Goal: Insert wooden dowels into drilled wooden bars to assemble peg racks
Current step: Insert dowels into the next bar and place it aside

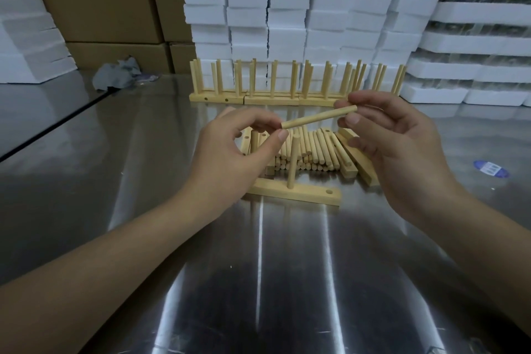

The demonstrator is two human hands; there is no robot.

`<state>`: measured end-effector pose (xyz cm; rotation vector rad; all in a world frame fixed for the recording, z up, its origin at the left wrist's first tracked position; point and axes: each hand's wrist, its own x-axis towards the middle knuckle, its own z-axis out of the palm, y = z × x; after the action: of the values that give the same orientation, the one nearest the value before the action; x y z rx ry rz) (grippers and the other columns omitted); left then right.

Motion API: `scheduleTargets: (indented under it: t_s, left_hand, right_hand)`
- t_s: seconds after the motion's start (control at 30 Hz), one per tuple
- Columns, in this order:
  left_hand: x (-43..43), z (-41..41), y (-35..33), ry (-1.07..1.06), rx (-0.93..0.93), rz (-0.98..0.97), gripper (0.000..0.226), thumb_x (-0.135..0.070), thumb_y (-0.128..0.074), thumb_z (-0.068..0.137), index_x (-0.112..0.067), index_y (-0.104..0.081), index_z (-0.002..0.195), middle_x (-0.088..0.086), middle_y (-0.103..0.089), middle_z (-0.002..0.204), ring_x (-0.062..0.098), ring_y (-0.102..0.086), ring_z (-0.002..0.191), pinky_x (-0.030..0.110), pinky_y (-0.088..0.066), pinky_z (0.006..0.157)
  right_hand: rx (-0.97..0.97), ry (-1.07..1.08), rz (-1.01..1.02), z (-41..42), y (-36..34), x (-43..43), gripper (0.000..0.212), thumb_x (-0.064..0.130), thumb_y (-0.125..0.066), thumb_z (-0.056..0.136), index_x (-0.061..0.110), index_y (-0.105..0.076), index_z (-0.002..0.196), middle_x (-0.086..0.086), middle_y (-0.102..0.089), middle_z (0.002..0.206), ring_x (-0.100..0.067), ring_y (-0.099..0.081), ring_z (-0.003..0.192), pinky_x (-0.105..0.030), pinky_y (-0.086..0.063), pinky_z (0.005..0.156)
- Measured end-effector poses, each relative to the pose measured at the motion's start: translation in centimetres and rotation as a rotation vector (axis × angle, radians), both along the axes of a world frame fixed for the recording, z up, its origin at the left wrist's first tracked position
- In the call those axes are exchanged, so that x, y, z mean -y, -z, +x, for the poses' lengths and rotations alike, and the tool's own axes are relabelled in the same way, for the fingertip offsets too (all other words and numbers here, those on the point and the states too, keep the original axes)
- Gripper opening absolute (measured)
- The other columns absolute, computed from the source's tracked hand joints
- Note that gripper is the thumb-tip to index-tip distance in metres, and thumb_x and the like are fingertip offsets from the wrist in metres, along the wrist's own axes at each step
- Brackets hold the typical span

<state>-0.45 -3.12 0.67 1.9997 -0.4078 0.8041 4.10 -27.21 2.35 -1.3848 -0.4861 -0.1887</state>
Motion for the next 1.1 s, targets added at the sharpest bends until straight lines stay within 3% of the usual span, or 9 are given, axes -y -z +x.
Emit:
scheduleTargets:
  t_s: [0.2,0.33,0.57,0.7,0.83,1.1]
  left_hand:
    - [-0.1,-0.1,-0.1,-0.03,-0.002,-0.009,0.014,-0.023,-0.078,0.095,-0.028,-0.078,0.109,-0.016,-0.076,0.1,0.013,-0.066,0.105,0.015,-0.042,0.085]
    - [0.1,-0.3,-0.3,-0.026,0.004,-0.013,0.016,-0.024,-0.079,0.094,-0.03,-0.077,0.11,-0.016,-0.076,0.098,0.015,-0.067,0.105,0.017,-0.043,0.085]
    - [0.0,-0.3,-0.3,-0.033,0.016,-0.015,0.016,-0.025,-0.079,0.093,-0.032,-0.078,0.107,-0.018,-0.076,0.096,0.012,-0.066,0.104,0.013,-0.042,0.084]
    - [-0.1,-0.3,-0.3,-0.038,0.019,-0.002,0.017,-0.024,-0.079,0.093,-0.031,-0.077,0.108,-0.019,-0.075,0.097,0.01,-0.066,0.104,0.012,-0.041,0.084]
    - [-0.1,-0.3,-0.3,-0.049,0.028,-0.008,0.017,-0.021,-0.08,0.093,-0.03,-0.078,0.106,-0.018,-0.076,0.096,0.011,-0.066,0.102,0.012,-0.041,0.084]
    - [0.1,-0.5,-0.3,-0.031,0.047,0.03,0.019,-0.017,-0.082,0.092,-0.025,-0.078,0.108,-0.012,-0.076,0.097,0.019,-0.066,0.101,0.019,-0.042,0.084]
  right_hand:
    - [-0.043,-0.043,0.011,0.1,0.0,0.1,0.03,0.013,-0.078,0.09,0.024,-0.072,0.118,0.0,-0.079,0.12,-0.017,-0.074,0.114,-0.021,-0.058,0.082]
    - [-0.045,-0.047,0.004,0.0,0.0,0.1,0.03,0.009,-0.077,0.092,0.026,-0.072,0.117,0.001,-0.079,0.122,-0.015,-0.073,0.115,-0.029,-0.056,0.087]
    - [-0.054,-0.059,0.027,-0.4,-0.4,-0.1,0.033,0.016,-0.082,0.084,0.024,-0.073,0.114,-0.001,-0.079,0.119,-0.015,-0.074,0.111,-0.025,-0.058,0.086]
    - [-0.075,-0.098,0.021,-0.5,-0.4,-0.3,0.04,0.021,-0.084,0.075,0.023,-0.073,0.113,-0.003,-0.08,0.117,-0.019,-0.074,0.111,-0.036,-0.057,0.093]
    - [-0.077,-0.149,-0.022,-1.0,-0.6,-0.6,0.037,0.023,-0.084,0.076,0.025,-0.075,0.111,-0.003,-0.08,0.116,-0.014,-0.074,0.106,-0.023,-0.059,0.08]
    - [-0.08,-0.142,-0.069,-1.4,0.0,-1.3,0.037,0.037,-0.089,0.07,0.026,-0.082,0.104,-0.005,-0.08,0.102,-0.018,-0.075,0.094,-0.037,-0.055,0.082]
